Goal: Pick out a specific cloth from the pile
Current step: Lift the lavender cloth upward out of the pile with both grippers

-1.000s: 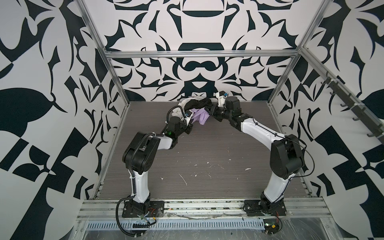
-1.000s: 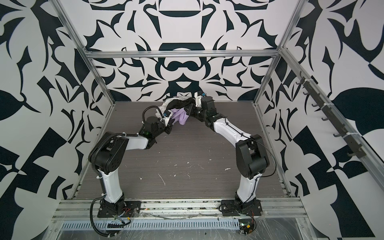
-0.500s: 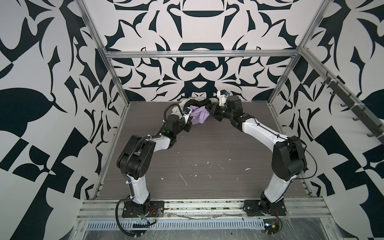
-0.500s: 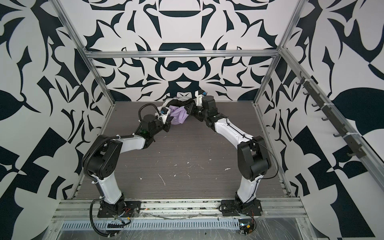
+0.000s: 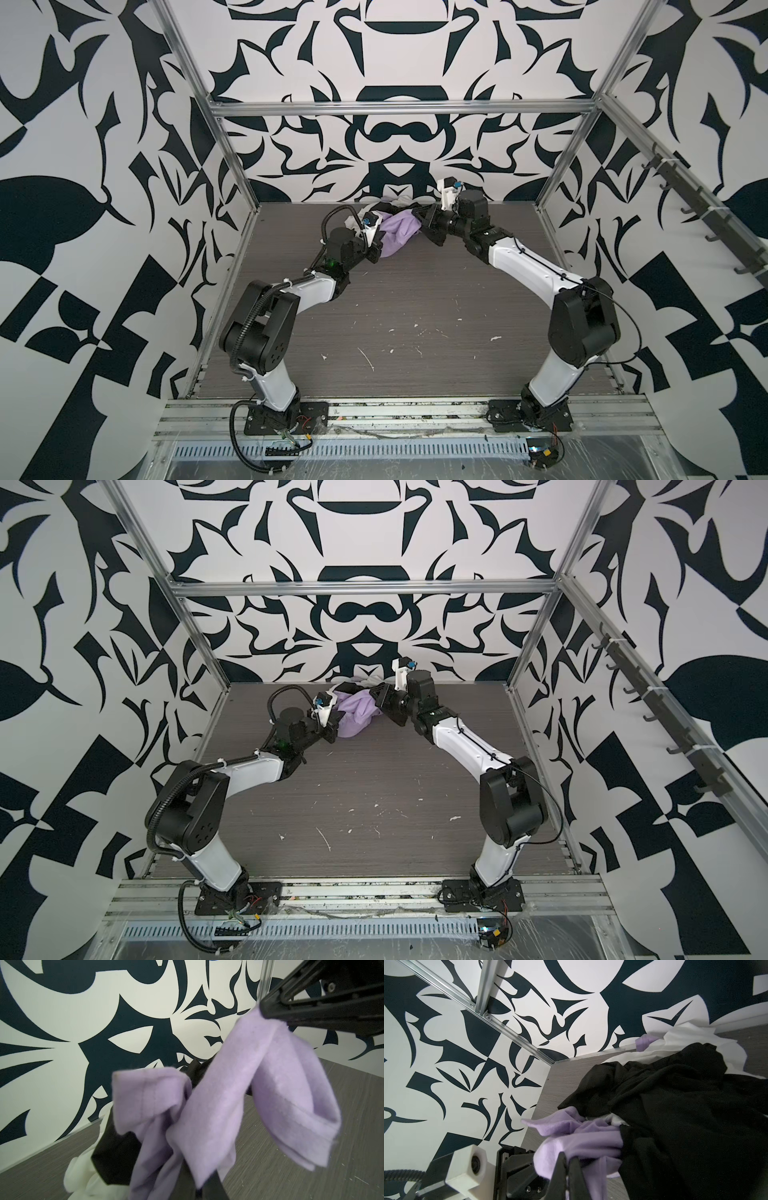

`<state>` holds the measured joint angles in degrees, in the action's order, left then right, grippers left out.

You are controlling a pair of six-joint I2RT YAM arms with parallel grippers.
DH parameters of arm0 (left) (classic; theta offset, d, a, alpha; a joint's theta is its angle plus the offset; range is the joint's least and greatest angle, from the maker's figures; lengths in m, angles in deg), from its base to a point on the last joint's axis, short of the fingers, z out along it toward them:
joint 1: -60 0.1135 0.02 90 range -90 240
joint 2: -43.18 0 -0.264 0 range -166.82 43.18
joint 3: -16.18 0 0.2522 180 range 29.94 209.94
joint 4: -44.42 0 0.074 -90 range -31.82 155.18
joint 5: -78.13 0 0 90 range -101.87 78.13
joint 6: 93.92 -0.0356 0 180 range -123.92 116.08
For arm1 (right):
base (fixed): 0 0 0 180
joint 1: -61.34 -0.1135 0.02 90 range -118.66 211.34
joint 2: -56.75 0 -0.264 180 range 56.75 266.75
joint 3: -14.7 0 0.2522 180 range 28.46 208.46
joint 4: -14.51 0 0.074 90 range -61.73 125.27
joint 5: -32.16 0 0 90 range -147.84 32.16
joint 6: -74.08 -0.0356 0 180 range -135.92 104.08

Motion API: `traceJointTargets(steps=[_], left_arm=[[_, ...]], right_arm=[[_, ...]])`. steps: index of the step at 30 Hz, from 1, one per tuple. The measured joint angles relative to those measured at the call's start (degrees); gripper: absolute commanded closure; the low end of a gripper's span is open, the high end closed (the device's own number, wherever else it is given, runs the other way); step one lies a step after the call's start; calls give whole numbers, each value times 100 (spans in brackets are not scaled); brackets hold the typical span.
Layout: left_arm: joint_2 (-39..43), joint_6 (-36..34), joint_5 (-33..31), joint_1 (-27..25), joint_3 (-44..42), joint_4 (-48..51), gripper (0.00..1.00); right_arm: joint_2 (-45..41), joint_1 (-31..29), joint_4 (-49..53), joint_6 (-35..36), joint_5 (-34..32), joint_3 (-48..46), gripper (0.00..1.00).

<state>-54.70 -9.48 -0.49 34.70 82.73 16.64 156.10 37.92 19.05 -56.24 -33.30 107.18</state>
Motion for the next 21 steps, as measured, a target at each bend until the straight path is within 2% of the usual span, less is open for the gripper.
traceJointTargets(steps=[21], left_arm=[[678, 44, -7, -142, -70, 391, 100]], right_arm=[[0, 20, -105, 11, 9, -50, 100]])
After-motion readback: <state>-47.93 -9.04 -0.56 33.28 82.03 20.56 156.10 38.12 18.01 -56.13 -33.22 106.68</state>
